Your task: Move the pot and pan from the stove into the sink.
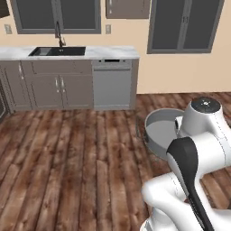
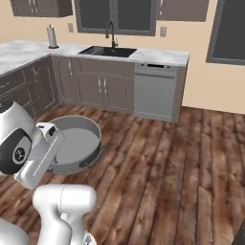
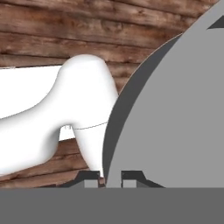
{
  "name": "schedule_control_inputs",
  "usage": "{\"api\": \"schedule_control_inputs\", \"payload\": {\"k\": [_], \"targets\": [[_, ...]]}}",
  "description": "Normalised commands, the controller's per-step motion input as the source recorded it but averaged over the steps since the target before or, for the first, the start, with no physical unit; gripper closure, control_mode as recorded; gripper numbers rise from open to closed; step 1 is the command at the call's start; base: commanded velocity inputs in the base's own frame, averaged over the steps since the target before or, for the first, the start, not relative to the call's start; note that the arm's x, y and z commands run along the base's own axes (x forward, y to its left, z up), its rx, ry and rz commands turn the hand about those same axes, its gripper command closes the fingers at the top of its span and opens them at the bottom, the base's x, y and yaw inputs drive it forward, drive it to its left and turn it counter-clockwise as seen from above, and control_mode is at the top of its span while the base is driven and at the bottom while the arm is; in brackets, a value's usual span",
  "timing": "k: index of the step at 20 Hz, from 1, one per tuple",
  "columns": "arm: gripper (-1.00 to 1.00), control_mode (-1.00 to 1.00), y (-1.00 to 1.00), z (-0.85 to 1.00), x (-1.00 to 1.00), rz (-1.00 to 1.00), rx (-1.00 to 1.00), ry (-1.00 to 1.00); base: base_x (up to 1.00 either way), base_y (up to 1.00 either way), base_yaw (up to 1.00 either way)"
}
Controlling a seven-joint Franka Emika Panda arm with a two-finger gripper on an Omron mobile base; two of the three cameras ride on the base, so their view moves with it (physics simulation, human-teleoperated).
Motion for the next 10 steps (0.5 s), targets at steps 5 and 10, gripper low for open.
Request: {"api": "schedule_control_inputs", "payload": {"k": [5, 10], "targets": [[1.0, 1.0, 0.0, 0.0, 0.0, 0.0, 0.0, 0.0, 1.0, 0.05, 0.0], [1.0, 1.0, 0.0, 0.0, 0.0, 0.0, 0.0, 0.0, 1.0, 0.05, 0.0]]}}
